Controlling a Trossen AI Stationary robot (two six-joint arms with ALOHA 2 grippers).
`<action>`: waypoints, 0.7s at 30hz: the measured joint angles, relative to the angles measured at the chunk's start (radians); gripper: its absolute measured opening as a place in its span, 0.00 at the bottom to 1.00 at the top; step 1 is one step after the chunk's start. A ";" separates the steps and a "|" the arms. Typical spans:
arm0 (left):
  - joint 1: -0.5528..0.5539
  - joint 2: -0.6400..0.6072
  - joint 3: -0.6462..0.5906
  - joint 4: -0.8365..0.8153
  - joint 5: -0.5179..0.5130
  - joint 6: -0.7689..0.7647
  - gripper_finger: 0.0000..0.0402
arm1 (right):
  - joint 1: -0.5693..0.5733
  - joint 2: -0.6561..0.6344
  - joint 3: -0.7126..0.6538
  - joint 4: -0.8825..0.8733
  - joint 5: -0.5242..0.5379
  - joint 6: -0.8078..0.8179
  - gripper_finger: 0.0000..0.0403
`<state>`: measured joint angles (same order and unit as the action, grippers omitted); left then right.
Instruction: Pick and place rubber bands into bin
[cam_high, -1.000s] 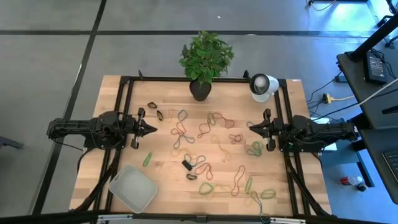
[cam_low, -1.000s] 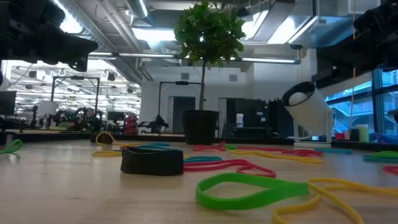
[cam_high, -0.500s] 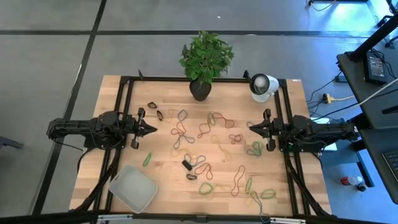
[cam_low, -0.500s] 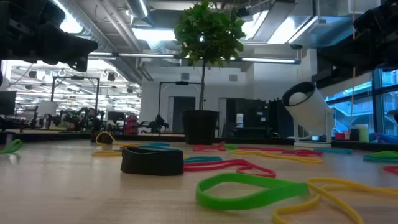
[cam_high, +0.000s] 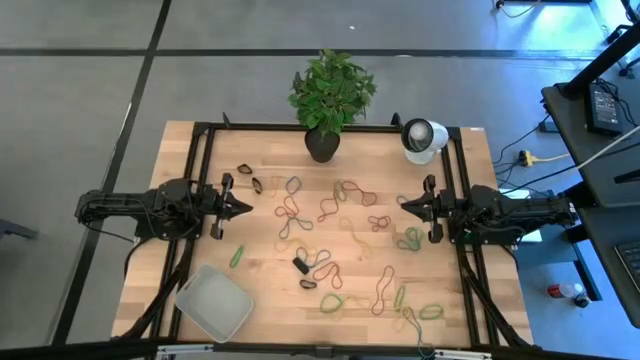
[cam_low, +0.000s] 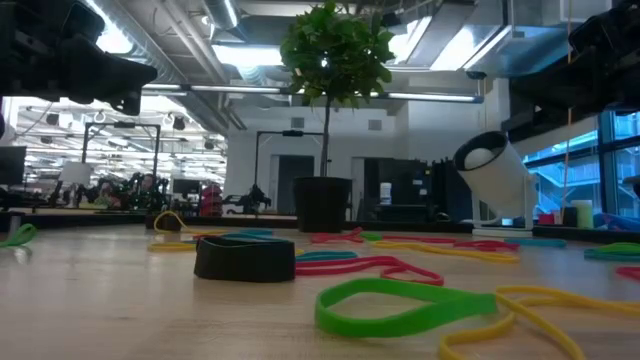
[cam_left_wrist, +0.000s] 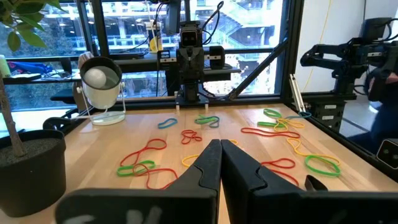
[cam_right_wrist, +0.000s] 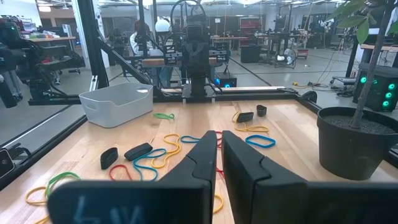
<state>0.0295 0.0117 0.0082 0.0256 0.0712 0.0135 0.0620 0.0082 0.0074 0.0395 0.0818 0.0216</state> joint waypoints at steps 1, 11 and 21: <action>0.000 0.000 0.000 0.000 0.000 0.000 0.01 | 0.000 0.000 0.000 0.000 0.000 0.000 0.07; 0.000 0.000 0.000 0.000 0.000 0.000 0.01 | 0.000 0.000 0.000 0.014 0.000 0.000 0.07; 0.000 0.000 0.000 0.000 0.000 0.000 0.01 | 0.000 0.071 0.000 0.184 0.036 -0.058 0.01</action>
<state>0.0294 0.0118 0.0082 0.0257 0.0713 0.0135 0.0622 0.0789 0.0071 0.2235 0.1179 -0.0363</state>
